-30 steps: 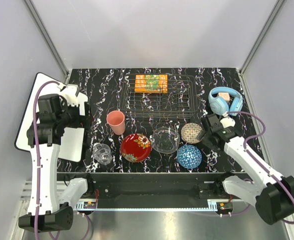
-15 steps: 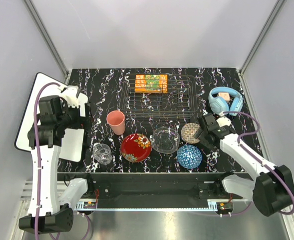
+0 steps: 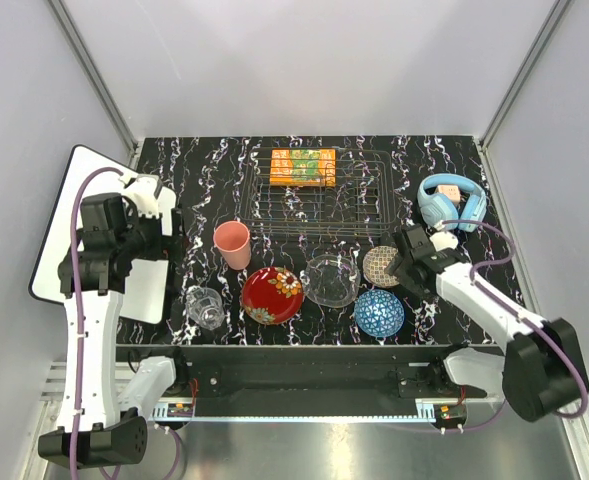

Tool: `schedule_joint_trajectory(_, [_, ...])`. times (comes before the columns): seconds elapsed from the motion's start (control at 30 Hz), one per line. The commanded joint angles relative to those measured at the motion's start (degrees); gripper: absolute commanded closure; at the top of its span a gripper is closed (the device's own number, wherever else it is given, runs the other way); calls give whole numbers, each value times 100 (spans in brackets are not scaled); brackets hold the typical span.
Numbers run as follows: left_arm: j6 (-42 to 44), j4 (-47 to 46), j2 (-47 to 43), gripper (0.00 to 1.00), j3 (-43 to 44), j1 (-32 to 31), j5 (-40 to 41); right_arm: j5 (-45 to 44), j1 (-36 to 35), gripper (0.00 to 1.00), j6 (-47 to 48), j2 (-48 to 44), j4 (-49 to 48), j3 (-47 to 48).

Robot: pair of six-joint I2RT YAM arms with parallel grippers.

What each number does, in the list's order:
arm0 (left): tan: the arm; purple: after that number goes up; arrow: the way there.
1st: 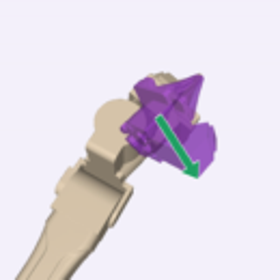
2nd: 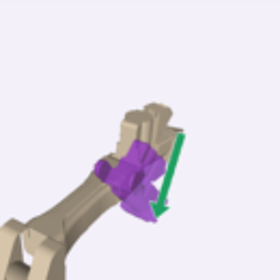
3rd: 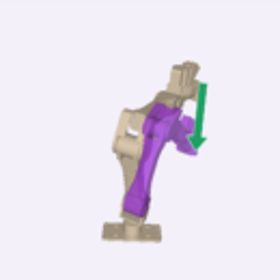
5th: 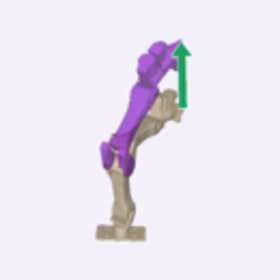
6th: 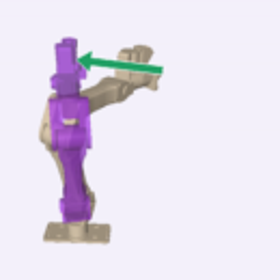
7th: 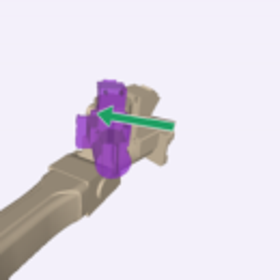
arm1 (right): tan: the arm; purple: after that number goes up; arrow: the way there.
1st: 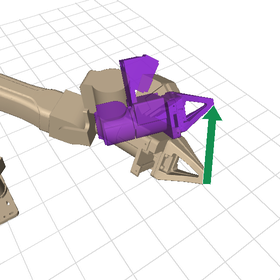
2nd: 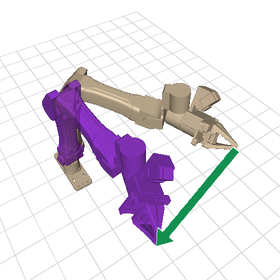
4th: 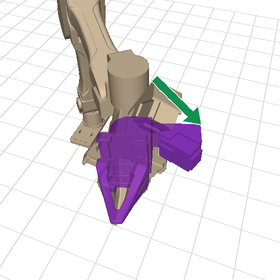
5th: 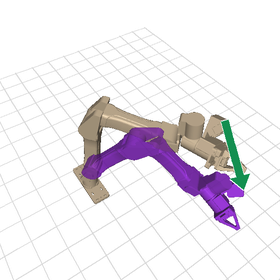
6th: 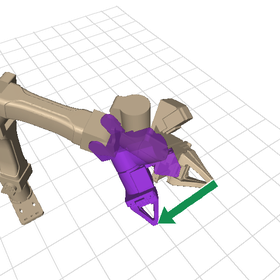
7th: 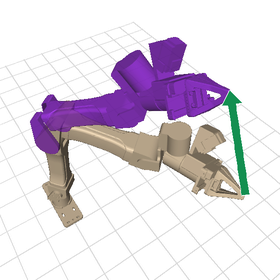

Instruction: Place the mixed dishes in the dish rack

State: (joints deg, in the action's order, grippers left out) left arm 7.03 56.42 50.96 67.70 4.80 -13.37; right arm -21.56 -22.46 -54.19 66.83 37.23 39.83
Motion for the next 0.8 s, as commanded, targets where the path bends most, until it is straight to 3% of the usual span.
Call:
schedule_joint_trajectory(0.0, [1, -246, -77, 1, -108, -14, -78, -269, -30, 28, -12, 400, -409, 139])
schedule_joint_trajectory(0.23, [-26, -281, -113, 1, -170, -14, -87, -331, -22, 57, 49, 656, -717, 86])
schedule_joint_trajectory(0.37, [-43, -307, -130, 1, -187, -5, -26, -331, -22, 62, 58, 726, -744, 121])
schedule_joint_trajectory(0.5, [-9, -334, -183, 1, -170, -14, 36, -305, -22, 73, 76, 788, -735, 147])
schedule_joint_trajectory(0.6, [0, -325, -192, 1, -152, -14, 97, -296, -22, 87, 111, 770, -735, 130])
schedule_joint_trajectory(0.63, [-17, -325, -192, 1, -152, -14, 106, -296, -22, 99, 120, 744, -692, 112])
schedule_joint_trajectory(0.77, [-44, -343, -209, 1, -143, -14, 97, -287, -30, 100, 216, 403, -437, 95])
